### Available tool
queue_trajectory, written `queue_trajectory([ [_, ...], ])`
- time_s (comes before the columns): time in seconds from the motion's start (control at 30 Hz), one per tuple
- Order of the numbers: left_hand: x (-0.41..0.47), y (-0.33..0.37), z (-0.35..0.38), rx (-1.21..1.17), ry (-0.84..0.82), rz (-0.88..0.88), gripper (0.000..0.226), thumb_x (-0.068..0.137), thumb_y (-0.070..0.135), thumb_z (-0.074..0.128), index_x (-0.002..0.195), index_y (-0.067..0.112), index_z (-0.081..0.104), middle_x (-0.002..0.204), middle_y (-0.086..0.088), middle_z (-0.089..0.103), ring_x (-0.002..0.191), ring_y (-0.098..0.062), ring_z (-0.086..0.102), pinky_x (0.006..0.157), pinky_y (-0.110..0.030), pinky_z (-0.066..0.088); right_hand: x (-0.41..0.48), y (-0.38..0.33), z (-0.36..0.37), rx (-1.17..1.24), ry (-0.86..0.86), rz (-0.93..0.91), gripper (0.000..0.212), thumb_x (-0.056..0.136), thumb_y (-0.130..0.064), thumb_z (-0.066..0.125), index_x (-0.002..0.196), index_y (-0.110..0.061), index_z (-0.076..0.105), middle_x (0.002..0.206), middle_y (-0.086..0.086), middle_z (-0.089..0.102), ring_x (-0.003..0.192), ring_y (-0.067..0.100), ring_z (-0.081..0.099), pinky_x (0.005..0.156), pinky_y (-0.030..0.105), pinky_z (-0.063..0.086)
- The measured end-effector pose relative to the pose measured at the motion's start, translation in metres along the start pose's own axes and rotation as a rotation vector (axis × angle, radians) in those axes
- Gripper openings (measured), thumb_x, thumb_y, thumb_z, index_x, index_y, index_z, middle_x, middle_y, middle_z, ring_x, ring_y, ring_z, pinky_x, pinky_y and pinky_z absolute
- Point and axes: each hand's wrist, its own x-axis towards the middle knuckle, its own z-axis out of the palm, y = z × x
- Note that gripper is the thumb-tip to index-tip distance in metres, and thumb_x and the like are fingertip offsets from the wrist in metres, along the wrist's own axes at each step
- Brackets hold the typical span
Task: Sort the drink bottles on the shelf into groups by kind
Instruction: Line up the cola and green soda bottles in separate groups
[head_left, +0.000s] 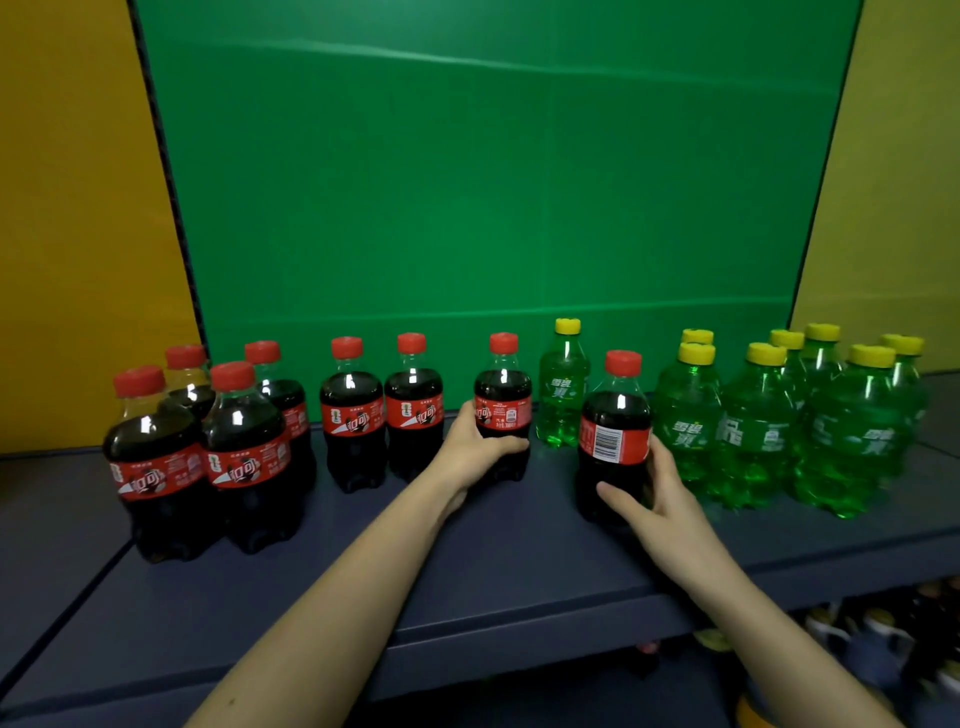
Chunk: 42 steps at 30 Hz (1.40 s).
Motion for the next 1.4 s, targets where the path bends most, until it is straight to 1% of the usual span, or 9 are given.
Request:
queue_trajectory([
  [0.17,0.002,-0.005,-0.001,0.017,-0.004,0.051,0.062,0.069,0.007,0.078,0.122,0.010,0.047,0.114,-0.007,0.062,0.103,-0.019,0.060,0.088,-0.028,0.047,0.008,0.003,0.004,-0.055,0.032,0.009,0.070,0.076,-0.022,0.073,0.134,-0.019,0.035,0.125,-0.004,0.051,0.115,0.011,0.048,0.092,0.023,0.035],
  [0.3,-0.004,-0.010,-0.001,0.122,0.043,0.104,0.059,0.066,0.016,0.082,0.115,0.015,0.048,0.112,-0.003,0.062,0.103,-0.018,0.060,0.094,-0.034,0.048,0.007,0.000,0.011,-0.142,0.051,-0.024,0.075,0.070,-0.029,0.078,0.130,-0.016,0.035,0.121,-0.002,0.042,0.113,0.009,0.043,0.091,0.022,0.031],
  [0.5,-0.020,-0.012,-0.007,0.181,0.057,0.134,0.067,0.064,0.021,0.083,0.121,0.015,0.049,0.117,-0.001,0.061,0.107,-0.016,0.058,0.098,-0.035,0.046,0.004,-0.007,0.005,0.077,-0.216,-0.004,0.065,0.085,-0.013,0.062,0.131,-0.040,0.026,0.123,-0.023,0.050,0.112,-0.009,0.046,0.102,0.024,0.033],
  [0.63,-0.035,-0.011,-0.014,0.202,0.093,0.140,0.067,0.061,0.024,0.086,0.116,0.016,0.049,0.112,0.002,0.063,0.103,-0.012,0.060,0.096,-0.032,0.047,0.003,-0.007,0.008,0.011,-0.182,-0.077,0.064,0.078,-0.022,0.072,0.127,-0.038,0.035,0.121,-0.025,0.052,0.109,-0.016,0.048,0.088,0.004,0.038],
  [0.8,-0.058,-0.007,-0.024,0.301,0.208,0.216,0.063,0.057,0.029,0.087,0.108,0.015,0.054,0.098,0.006,0.065,0.089,-0.006,0.060,0.085,-0.024,0.049,0.005,-0.010,0.018,-0.020,-0.130,-0.128,0.060,0.073,-0.030,0.075,0.123,-0.031,0.043,0.118,-0.018,0.056,0.106,-0.016,0.049,0.081,-0.001,0.037],
  [1.0,-0.079,-0.008,-0.051,0.383,0.407,0.230,0.060,0.051,0.035,0.089,0.098,0.017,0.056,0.090,0.008,0.066,0.082,-0.004,0.060,0.085,-0.029,0.051,0.008,-0.019,0.040,0.002,-0.161,-0.154,0.056,0.070,-0.030,0.078,0.117,-0.031,0.046,0.115,-0.015,0.059,0.105,-0.008,0.054,0.087,0.011,0.042],
  [1.17,-0.093,-0.010,-0.075,0.431,0.530,0.204,0.062,0.051,0.039,0.087,0.100,0.016,0.057,0.090,0.006,0.067,0.082,-0.009,0.061,0.084,-0.031,0.052,0.016,-0.031,0.070,0.041,-0.224,-0.174,0.062,0.068,-0.034,0.079,0.121,-0.028,0.047,0.117,-0.012,0.060,0.110,0.004,0.056,0.097,0.032,0.045],
  [1.3,-0.100,-0.010,-0.089,0.455,0.605,0.188,0.058,0.054,0.038,0.087,0.098,0.016,0.056,0.077,0.013,0.060,0.069,0.002,0.053,0.075,-0.023,0.047,0.022,-0.040,0.096,0.077,-0.263,-0.169,0.066,0.068,-0.031,0.080,0.124,-0.023,0.047,0.119,-0.006,0.061,0.110,0.007,0.057,0.099,0.037,0.046],
  [1.4,-0.103,-0.011,-0.093,0.462,0.626,0.196,0.057,0.055,0.038,0.086,0.099,0.014,0.057,0.078,0.012,0.061,0.070,-0.001,0.053,0.075,-0.025,0.048,0.025,-0.044,0.110,0.083,-0.273,-0.171,0.068,0.066,-0.033,0.080,0.124,-0.021,0.047,0.118,-0.005,0.061,0.110,0.010,0.057,0.098,0.039,0.046],
])
